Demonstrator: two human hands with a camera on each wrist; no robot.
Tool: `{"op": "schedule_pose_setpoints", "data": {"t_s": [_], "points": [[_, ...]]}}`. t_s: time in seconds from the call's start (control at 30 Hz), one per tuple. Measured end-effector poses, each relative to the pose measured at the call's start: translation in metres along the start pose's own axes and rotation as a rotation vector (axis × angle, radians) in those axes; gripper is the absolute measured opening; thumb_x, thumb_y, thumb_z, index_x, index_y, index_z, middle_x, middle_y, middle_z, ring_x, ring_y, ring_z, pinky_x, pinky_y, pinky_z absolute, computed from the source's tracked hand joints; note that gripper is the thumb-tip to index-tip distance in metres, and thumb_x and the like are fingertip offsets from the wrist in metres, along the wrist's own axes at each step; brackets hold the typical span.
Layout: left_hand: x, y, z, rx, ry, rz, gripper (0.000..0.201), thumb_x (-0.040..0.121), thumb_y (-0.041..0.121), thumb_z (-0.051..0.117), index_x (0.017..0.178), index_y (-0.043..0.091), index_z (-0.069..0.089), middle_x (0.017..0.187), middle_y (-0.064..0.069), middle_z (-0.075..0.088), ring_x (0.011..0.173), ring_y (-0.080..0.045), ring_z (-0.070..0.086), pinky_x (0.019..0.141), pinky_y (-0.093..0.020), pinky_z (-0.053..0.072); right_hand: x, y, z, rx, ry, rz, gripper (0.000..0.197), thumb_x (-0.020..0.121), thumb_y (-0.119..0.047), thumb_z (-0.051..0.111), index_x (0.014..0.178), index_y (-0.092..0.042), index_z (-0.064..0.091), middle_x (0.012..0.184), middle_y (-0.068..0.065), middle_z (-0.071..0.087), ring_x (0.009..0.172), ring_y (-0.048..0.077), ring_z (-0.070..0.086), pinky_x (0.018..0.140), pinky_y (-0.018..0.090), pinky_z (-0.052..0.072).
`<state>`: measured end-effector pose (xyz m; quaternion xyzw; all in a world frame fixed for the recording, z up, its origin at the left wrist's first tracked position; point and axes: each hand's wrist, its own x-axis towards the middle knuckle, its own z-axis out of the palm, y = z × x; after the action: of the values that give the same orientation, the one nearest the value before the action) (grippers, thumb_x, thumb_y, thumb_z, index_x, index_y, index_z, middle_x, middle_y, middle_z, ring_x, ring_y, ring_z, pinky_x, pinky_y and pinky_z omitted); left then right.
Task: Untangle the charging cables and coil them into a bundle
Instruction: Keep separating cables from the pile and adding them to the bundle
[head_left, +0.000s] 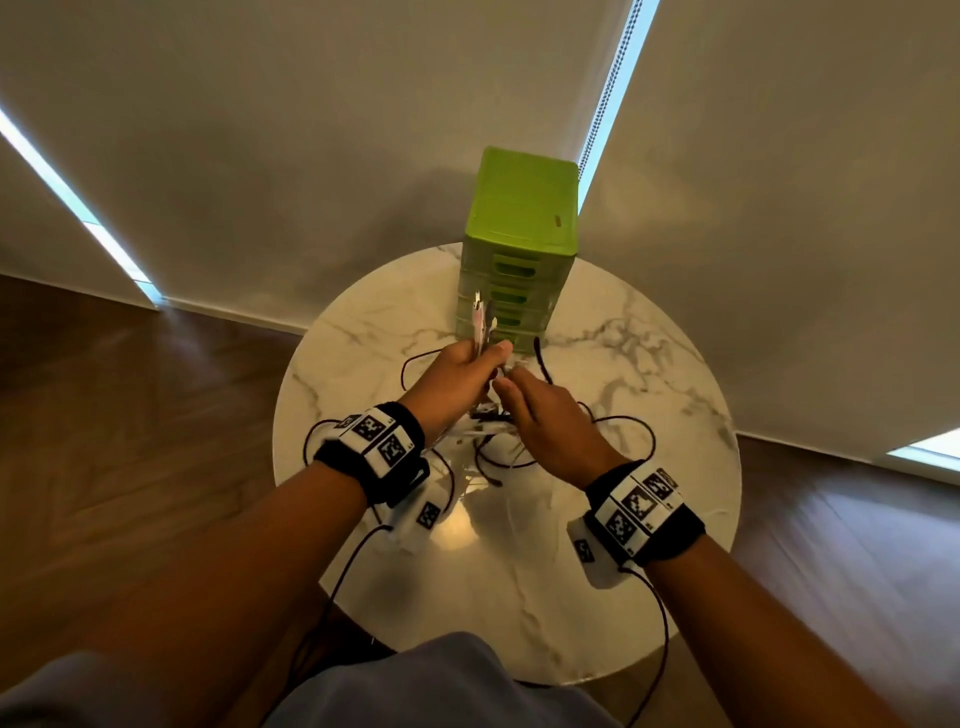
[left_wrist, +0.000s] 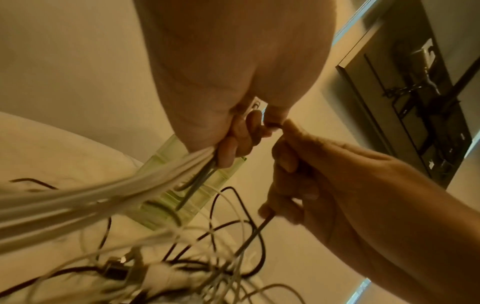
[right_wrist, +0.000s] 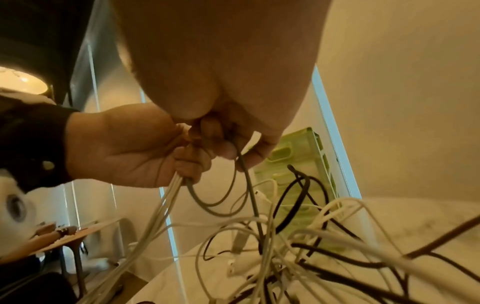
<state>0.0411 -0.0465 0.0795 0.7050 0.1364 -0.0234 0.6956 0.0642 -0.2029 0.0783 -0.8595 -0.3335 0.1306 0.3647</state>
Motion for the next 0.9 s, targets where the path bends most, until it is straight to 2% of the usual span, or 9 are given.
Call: {"op": "schedule_pose_setpoints", "data": {"t_s": [0.07,0.17,0.3,0.47,0.57,0.63,0.73,0.8,0.9], "points": [[0.001,0.002,-0.002,0.063,0.013,0.026,0.029,0.097,0.045,0.055,0.083,0.02,0.056,0.067,-0.002,0.046,0.064,-0.019,0.042,0.068,-0.04,0.035,-0.005,0.013,0.011,0.066,-0.094,0.041,0.023,0.108,-0.036,0.037,0.092,-0.023,0.046,0.075,-0.009,0.056,0.067,0.003,0.054,0.064,0.02,0.041],[0.002,0.005,-0.008,0.126,0.038,0.115,0.026,0.101,0.042,0.048,0.081,0.026,0.05,0.062,0.005,0.041,0.06,-0.018,0.036,0.065,-0.04,0.032,-0.012,0.047,0.031,0.023,-0.213,0.121,0.024,0.106,-0.037,0.042,0.095,-0.017,0.049,0.082,-0.004,0.061,0.077,0.018,0.059,0.076,0.042,0.05],[0.002,0.008,-0.023,0.089,0.085,0.211,0.021,0.103,0.037,0.047,0.083,0.03,0.05,0.057,0.012,0.039,0.054,-0.012,0.033,0.059,-0.033,0.031,-0.007,0.079,0.024,-0.197,-0.142,0.198,0.02,0.105,-0.038,0.041,0.092,-0.024,0.047,0.087,-0.003,0.063,0.085,0.026,0.061,0.077,0.047,0.048],[0.003,0.026,-0.039,-0.062,0.242,0.245,0.023,0.105,0.032,0.046,0.084,0.025,0.048,0.062,0.008,0.037,0.055,-0.01,0.032,0.054,-0.029,0.031,0.002,0.093,-0.004,-0.627,-0.192,0.241,0.024,0.105,-0.044,0.033,0.107,-0.032,0.053,0.108,-0.005,0.067,0.114,0.024,0.055,0.099,0.047,0.029],[0.005,0.057,-0.06,-0.24,0.41,0.279,0.022,0.108,0.02,0.044,0.086,0.022,0.046,0.063,0.006,0.037,0.054,-0.007,0.035,0.053,-0.023,0.033,-0.008,0.114,-0.019,-0.619,-0.303,0.373,0.037,0.104,-0.055,0.025,0.122,-0.038,0.053,0.123,-0.006,0.061,0.128,0.026,0.042,0.105,0.052,0.019],[0.006,0.069,-0.077,-0.185,0.463,0.323,0.022,0.108,0.02,0.042,0.086,0.021,0.044,0.065,0.004,0.037,0.054,-0.006,0.035,0.053,-0.023,0.034,-0.01,0.12,-0.026,-0.539,-0.327,0.352,0.043,0.103,-0.059,0.021,0.112,-0.039,0.057,0.114,-0.009,0.062,0.123,0.024,0.044,0.104,0.052,0.021],[0.009,0.067,-0.091,-0.05,0.426,0.329,0.02,0.108,0.029,0.043,0.089,0.022,0.043,0.067,0.003,0.038,0.056,-0.007,0.037,0.055,-0.024,0.037,-0.001,0.11,-0.032,-0.373,-0.14,0.287,0.047,0.098,-0.061,0.021,0.096,-0.033,0.059,0.097,-0.012,0.068,0.104,0.02,0.059,0.095,0.045,0.031],[0.008,0.062,-0.09,-0.031,0.389,0.325,0.018,0.108,0.028,0.043,0.091,0.022,0.044,0.067,0.003,0.037,0.055,-0.006,0.037,0.054,-0.024,0.037,0.006,0.095,-0.031,-0.277,-0.031,0.228,0.033,0.102,-0.05,0.038,0.101,-0.027,0.061,0.098,-0.006,0.068,0.097,0.021,0.063,0.088,0.041,0.042],[0.006,0.054,-0.084,0.035,0.318,0.318,0.015,0.108,0.028,0.046,0.098,0.017,0.046,0.066,0.004,0.038,0.055,-0.006,0.039,0.054,-0.021,0.039,0.017,0.051,-0.022,-0.026,-0.022,0.152,0.021,0.099,-0.036,0.058,0.11,-0.019,0.061,0.107,-0.005,0.064,0.092,0.011,0.062,0.079,0.029,0.052]]}}
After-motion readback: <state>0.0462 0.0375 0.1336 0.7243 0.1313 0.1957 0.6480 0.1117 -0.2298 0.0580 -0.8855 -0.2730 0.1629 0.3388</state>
